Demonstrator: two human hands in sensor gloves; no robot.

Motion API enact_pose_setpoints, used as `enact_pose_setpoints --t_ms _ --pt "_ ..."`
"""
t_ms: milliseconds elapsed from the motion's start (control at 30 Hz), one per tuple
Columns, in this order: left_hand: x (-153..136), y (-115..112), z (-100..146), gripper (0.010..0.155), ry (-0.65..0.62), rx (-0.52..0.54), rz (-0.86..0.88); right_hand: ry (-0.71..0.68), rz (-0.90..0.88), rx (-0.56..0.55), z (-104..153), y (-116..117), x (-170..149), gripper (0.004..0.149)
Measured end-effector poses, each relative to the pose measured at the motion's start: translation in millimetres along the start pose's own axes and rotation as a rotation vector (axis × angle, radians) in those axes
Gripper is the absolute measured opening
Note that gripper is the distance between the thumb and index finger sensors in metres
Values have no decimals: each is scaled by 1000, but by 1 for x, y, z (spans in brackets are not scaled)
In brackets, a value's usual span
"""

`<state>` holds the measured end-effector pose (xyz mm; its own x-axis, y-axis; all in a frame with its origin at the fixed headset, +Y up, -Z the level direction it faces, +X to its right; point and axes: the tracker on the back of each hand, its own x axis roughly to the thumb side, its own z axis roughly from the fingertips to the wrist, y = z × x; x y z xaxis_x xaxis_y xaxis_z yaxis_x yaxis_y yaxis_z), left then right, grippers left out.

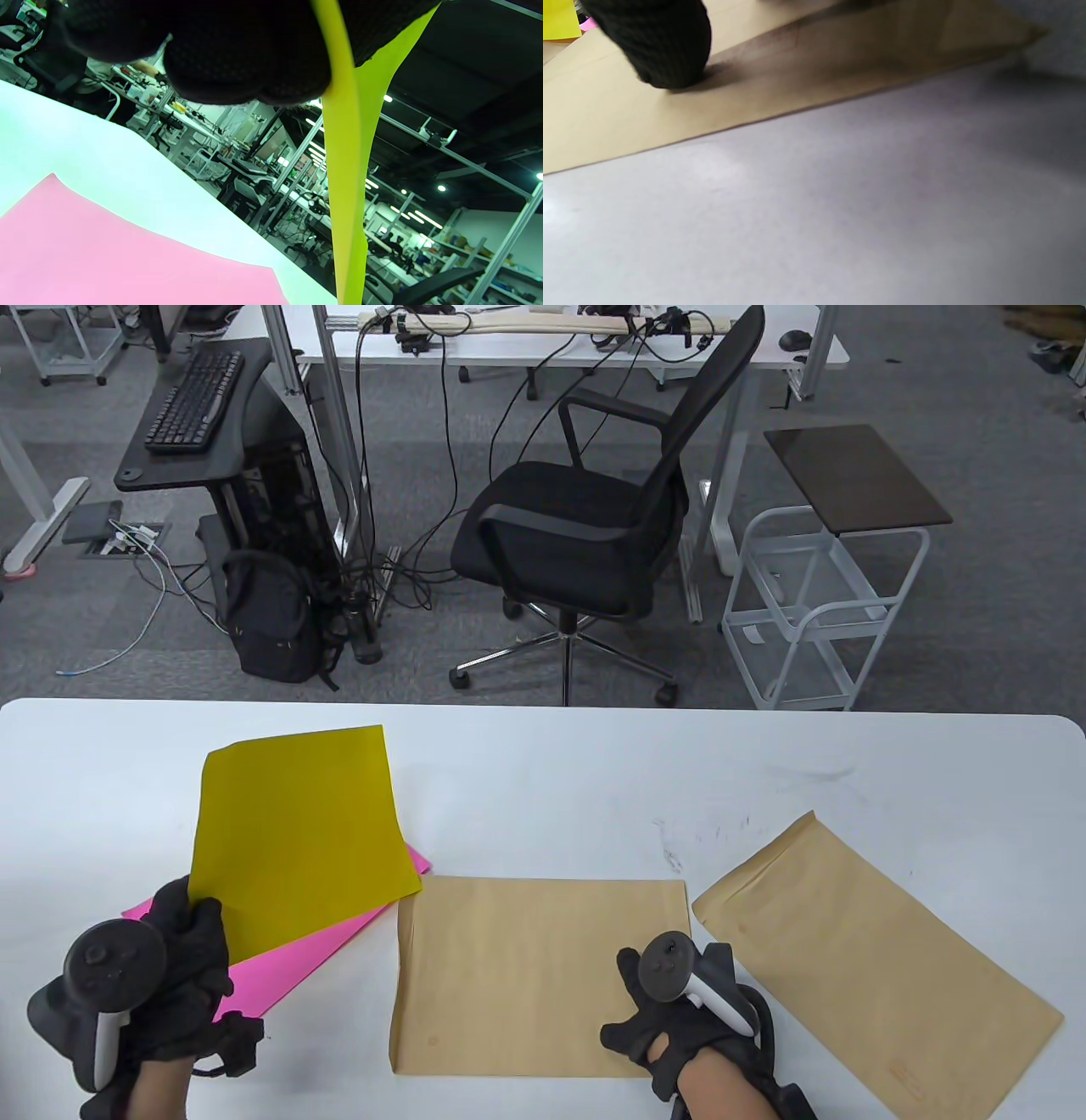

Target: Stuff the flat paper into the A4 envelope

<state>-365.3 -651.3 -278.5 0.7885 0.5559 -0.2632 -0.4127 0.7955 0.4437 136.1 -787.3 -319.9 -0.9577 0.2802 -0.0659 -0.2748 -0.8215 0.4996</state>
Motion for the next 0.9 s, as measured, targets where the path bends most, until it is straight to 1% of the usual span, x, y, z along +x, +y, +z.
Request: enact_pose_setpoints --t_ms 133,267,400,467,600,833,900 --pt "-1 1 0 45 2 14 -18 0 -1 -1 0 0 0 84" --pt "-2 0 -1 46 9 4 -5 1 -2 1 0 0 0 85" --pt "-7 -2 -3 45 36 -40 55 1 -1 0 0 0 0 84" --pt "-13 -2 -5 46 72 -65 111 1 -2 1 0 0 0 85" --pt "-22 -1 -9 45 116 -107 169 1 -3 0 0 0 0 84" --pt "-30 -3 -14 46 158 -186 177 2 -4 1 0 0 0 84" --pt "-32 -4 -15 45 165 -227 174 2 -3 0 0 0 0 84"
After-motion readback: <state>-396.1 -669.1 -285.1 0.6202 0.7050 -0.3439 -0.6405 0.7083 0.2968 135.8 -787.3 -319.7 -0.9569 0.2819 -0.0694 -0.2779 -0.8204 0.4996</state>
